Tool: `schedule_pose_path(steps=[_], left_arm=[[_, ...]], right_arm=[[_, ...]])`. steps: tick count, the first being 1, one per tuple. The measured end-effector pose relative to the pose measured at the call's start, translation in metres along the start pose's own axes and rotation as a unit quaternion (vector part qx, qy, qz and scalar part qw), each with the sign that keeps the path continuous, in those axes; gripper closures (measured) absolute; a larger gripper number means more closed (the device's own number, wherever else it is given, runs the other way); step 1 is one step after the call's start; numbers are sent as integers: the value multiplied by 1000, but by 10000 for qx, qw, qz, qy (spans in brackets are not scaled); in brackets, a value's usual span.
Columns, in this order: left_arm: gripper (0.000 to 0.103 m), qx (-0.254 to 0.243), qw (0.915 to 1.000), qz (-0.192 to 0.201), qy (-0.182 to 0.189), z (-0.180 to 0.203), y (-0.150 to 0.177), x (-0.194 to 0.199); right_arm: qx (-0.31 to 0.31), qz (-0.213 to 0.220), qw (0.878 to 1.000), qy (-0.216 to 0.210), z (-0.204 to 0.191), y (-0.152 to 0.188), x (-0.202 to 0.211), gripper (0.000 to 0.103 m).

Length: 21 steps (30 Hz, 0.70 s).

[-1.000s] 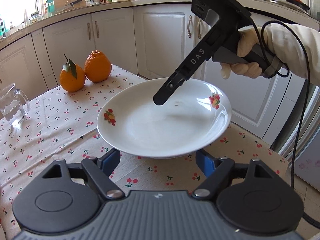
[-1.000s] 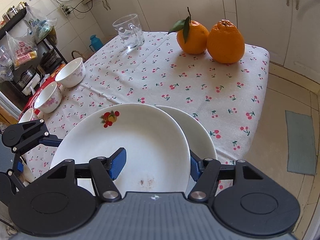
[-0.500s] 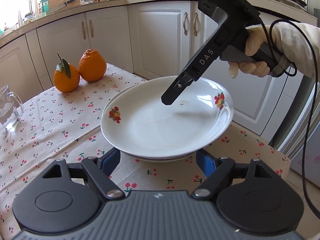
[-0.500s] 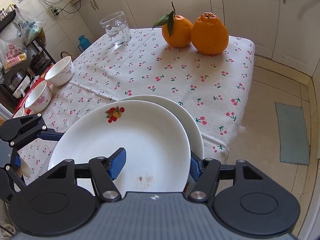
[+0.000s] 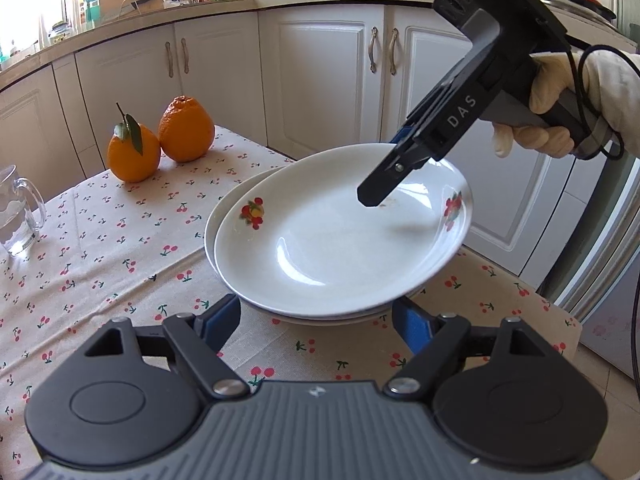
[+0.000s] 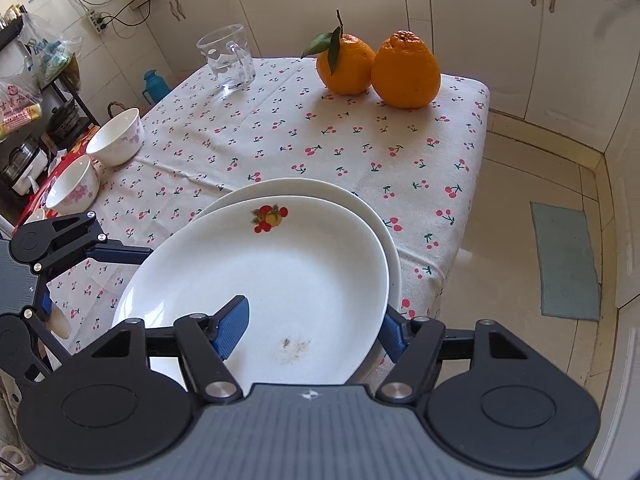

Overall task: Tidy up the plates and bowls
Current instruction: 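Lower the held plate onto the plate stack with the right gripper, then open the right gripper and withdraw it from the stack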

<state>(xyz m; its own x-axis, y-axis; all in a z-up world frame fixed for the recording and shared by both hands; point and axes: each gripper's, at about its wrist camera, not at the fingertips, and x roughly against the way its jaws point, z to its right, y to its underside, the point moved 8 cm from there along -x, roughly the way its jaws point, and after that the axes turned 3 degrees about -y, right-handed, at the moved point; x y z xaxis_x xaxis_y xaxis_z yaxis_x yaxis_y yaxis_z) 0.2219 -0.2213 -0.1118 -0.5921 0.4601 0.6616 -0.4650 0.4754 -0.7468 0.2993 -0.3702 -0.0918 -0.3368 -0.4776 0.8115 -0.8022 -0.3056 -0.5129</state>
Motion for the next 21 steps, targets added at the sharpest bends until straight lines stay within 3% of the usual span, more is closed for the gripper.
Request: schedule_pose_path(steps=[21], left_arm=[[17, -137, 9999, 32, -35, 7, 3, 5]], right_arm=[[-48, -80, 9982, 591, -10, 20, 7, 23]])
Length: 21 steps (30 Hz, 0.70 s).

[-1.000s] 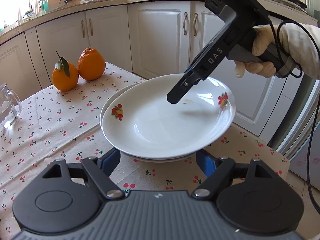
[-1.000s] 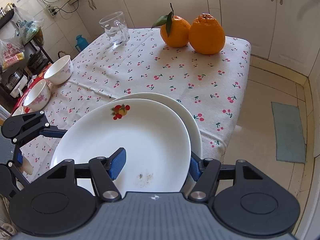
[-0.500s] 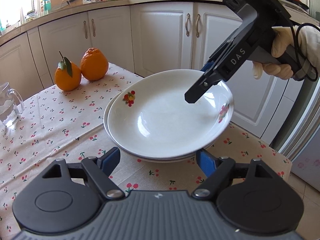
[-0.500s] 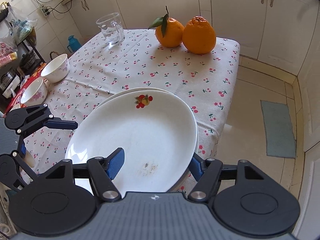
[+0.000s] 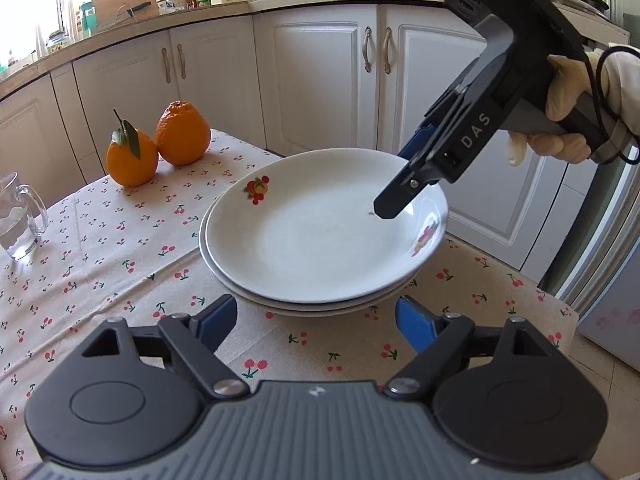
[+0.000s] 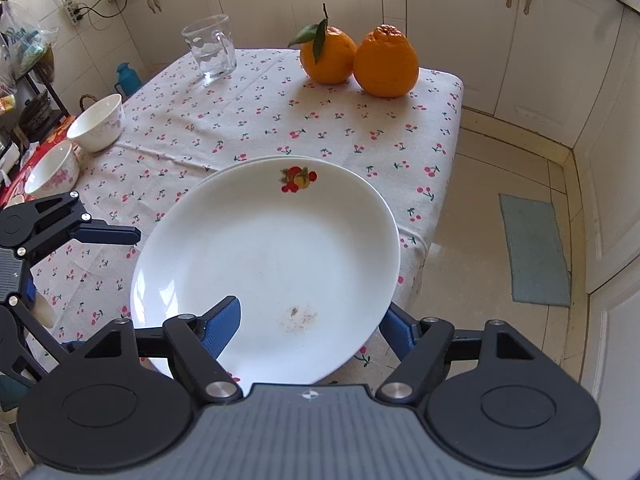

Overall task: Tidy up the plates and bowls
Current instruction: 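Open the right gripper and withdraw it from the stack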

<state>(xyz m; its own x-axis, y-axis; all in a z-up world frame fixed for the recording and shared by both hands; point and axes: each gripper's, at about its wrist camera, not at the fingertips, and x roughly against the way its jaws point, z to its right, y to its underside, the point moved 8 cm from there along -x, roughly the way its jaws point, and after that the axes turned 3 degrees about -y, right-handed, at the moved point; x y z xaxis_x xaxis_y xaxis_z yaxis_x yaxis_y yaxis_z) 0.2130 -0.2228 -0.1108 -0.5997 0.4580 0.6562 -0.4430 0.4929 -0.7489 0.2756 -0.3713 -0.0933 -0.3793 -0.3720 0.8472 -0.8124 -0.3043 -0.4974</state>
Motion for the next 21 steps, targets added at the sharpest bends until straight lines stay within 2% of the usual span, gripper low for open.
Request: schedule_pose_path(steps=[4, 7, 10, 17, 21], left_arm=[[16, -36, 10000, 26, -2, 2, 1, 3], [11, -71, 9999, 103, -20, 3, -1, 7], [10, -93, 9998, 181, -48, 4, -2, 12], [9, -29, 9992, 390, -114, 1, -5, 33], [9, 26, 9981, 573, -244, -5, -6, 53]], right_arm=[[-6, -5, 10000, 9, -1, 6, -1, 22], [51, 18, 10000, 0, -7, 7, 1, 11], [150, 103, 9998, 74, -13, 5, 6, 1], [372, 214, 9986, 298, -35, 1, 15, 0], [502, 348, 9963, 608, -55, -3, 21, 0]])
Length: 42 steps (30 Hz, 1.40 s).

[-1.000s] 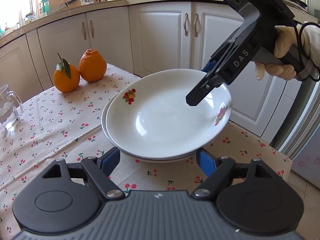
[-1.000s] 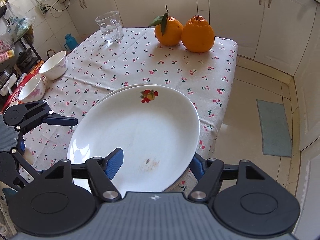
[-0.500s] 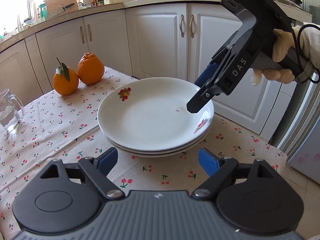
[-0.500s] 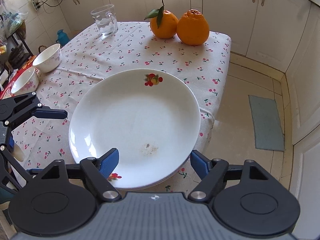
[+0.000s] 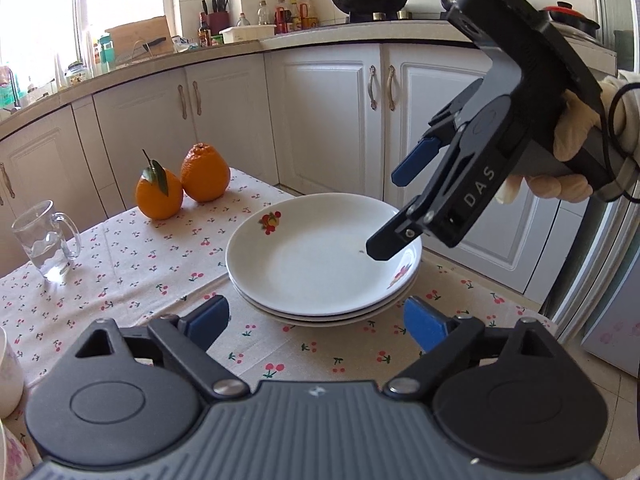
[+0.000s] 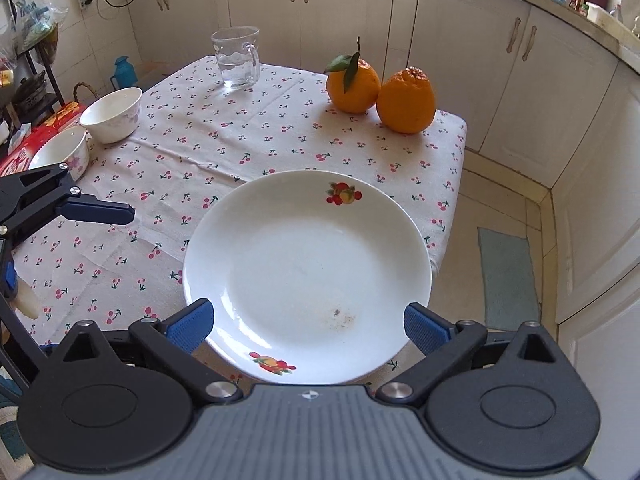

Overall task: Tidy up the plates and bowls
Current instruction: 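Open the right gripper and withdraw it from the stack, then reach the right gripper to a white bowl and grasp its rim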

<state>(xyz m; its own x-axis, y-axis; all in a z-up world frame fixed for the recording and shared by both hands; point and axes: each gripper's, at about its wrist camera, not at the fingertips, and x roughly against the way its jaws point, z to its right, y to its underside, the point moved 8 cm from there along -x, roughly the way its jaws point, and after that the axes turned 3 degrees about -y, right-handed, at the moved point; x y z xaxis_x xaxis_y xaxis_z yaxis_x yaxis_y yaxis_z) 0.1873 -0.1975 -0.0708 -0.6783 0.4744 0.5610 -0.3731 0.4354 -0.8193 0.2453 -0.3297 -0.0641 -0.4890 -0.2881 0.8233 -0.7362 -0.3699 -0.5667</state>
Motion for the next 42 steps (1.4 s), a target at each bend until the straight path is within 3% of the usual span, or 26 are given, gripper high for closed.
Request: schedule_pose_path(steps=[3, 6, 12, 18, 25, 33, 42], left_arm=[[3, 114, 9997, 188, -112, -9, -1, 20], [2, 194, 9983, 469, -272, -18, -1, 45], [1, 305, 9952, 642, -673, -42, 20, 91], [1, 604, 9890, 466, -1264, -78, 65, 133], [1, 1068, 9786, 133, -1753, -122, 120, 175], [1, 724, 9781, -548, -1870, -147, 171, 193], [2, 1033, 9808, -674, -1511, -172, 190, 188]], right_arm=[[43, 146, 9997, 201, -16, -5, 7, 0], [81, 307, 9988, 383, -35, -12, 12, 0], [203, 931, 9938, 576, -87, -25, 23, 0], [226, 1348, 9901, 307, -148, -25, 23, 0], [356, 1353, 9902, 6, -213, -21, 7, 0], [649, 1227, 9901, -228, -270, -36, -13, 0], [1013, 1064, 9851, -894, -327, -55, -35, 0]])
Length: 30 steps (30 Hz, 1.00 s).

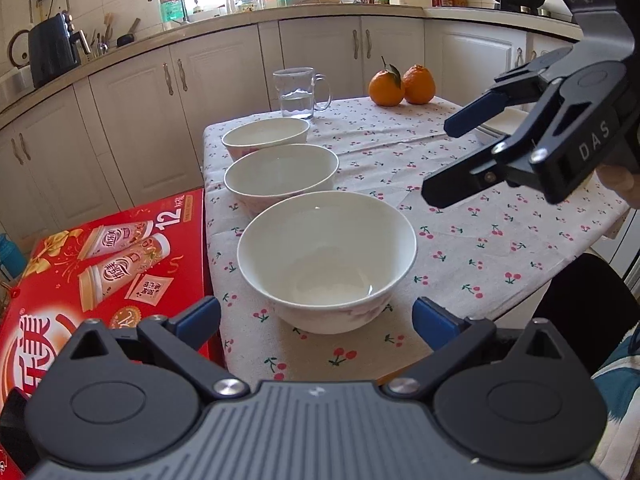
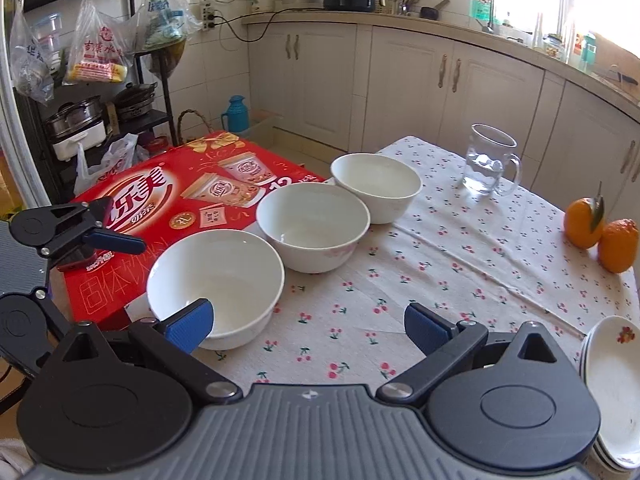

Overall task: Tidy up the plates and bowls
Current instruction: 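Reach the right gripper to a white bowl and grasp its rim, then carry the white bowl with the right gripper, set it down, release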

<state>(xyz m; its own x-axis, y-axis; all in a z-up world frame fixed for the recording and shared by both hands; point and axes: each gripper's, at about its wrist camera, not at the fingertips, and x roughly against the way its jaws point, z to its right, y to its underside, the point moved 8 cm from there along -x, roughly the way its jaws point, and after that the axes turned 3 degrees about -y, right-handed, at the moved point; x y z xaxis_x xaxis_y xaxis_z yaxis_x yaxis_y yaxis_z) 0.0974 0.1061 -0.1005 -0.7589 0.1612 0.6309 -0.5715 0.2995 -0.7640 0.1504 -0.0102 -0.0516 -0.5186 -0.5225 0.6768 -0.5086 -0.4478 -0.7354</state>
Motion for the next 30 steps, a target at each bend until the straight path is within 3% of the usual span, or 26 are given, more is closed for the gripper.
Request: schedule_pose_path(steps=[7, 14, 17, 30], left_arm=[[6, -17, 9994, -72, 324, -5, 1, -12], [20, -112, 9983, -144, 560, -6, 0, -18], [22, -132, 9980, -172, 592, -7, 1, -20], [24, -178, 9972, -190, 694, -7, -2, -22]], right_arm=[[29, -183, 9990, -418, -15, -6, -25, 4], [-138, -435, 9963, -723, -18, -4, -46, 23], [-201, -492, 9952, -826, -18, -4, -53, 30], [-268, -554, 9905, -1232, -22, -5, -64, 36]])
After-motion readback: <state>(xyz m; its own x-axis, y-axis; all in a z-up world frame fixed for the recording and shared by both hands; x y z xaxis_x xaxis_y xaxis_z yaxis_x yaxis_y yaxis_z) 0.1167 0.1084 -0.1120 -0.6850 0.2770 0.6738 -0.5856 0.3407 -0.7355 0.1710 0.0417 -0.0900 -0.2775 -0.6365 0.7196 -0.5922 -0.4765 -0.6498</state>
